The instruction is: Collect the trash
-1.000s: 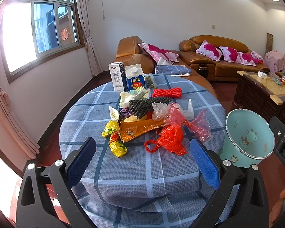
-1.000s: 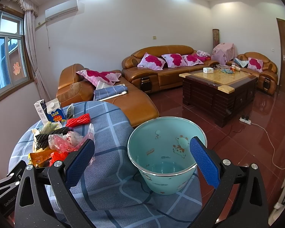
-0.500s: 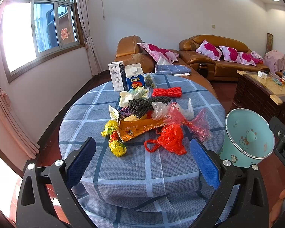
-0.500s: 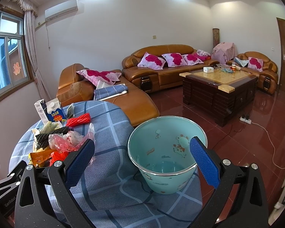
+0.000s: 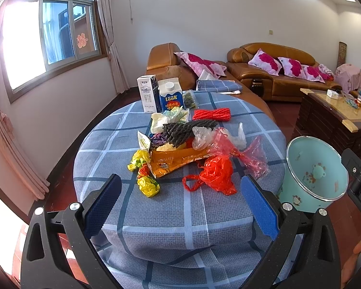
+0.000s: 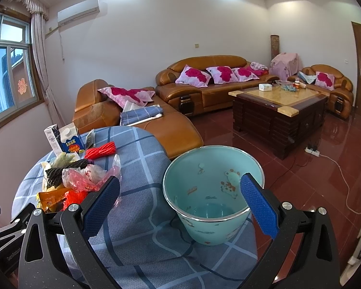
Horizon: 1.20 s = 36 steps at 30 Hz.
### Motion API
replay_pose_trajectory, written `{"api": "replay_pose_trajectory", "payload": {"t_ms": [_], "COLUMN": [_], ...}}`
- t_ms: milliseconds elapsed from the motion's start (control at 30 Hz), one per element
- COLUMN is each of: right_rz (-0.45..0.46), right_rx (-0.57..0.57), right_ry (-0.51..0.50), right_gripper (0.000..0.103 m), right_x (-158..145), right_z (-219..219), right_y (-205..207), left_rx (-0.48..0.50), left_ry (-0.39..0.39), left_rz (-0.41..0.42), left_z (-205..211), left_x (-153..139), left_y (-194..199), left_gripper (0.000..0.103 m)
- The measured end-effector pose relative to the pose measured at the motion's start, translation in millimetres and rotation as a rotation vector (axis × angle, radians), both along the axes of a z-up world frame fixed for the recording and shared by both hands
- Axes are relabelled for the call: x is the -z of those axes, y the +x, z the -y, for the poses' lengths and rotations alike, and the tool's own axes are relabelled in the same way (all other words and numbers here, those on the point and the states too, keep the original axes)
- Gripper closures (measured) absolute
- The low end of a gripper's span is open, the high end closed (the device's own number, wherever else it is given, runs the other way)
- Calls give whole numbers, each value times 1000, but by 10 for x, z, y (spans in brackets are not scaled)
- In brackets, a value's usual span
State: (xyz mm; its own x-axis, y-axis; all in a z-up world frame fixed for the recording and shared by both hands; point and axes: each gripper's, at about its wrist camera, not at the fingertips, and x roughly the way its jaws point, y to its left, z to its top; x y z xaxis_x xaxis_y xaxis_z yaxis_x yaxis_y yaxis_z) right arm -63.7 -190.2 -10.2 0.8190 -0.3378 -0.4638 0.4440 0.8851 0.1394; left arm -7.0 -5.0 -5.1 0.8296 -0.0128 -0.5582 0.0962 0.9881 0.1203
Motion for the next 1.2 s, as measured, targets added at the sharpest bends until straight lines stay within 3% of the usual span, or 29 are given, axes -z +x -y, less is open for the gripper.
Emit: {"api": "replay_pose_trajectory", "payload": {"t_ms": [333, 533, 600, 867, 1000, 1067, 1200], "right_rz": [-36, -46, -59, -110, -152, -189, -242], "right_rx": [-45, -181, -227, -341, -376, -399, -450], "right_ry": [4, -1, -11, -2, 76, 88, 146], "right_gripper": [5, 10, 17, 18, 18, 22, 58], "right_x": [152, 248, 284, 412, 529, 627, 785], "right_z": [-5, -150, -240, -411, -393, -418, -459], "right_y": [120, 317, 448, 981, 1243, 1383, 1530], "left_rx": [-17, -103, -118, -142, -104, -67, 13], "left_ry": [-24, -74, -74, -91, -118, -111, -102], "left_rz": [-107, -211, -218, -207, -193, -174, -169], "left_z": [-259, -697, -805, -1114, -1130, -1064, -880], "left_x": [322, 595, 635, 690, 630, 588, 564], "left_y": [193, 454, 521, 789, 919, 965, 1051], "left_gripper": [6, 7, 7, 15, 20, 22, 27]}}
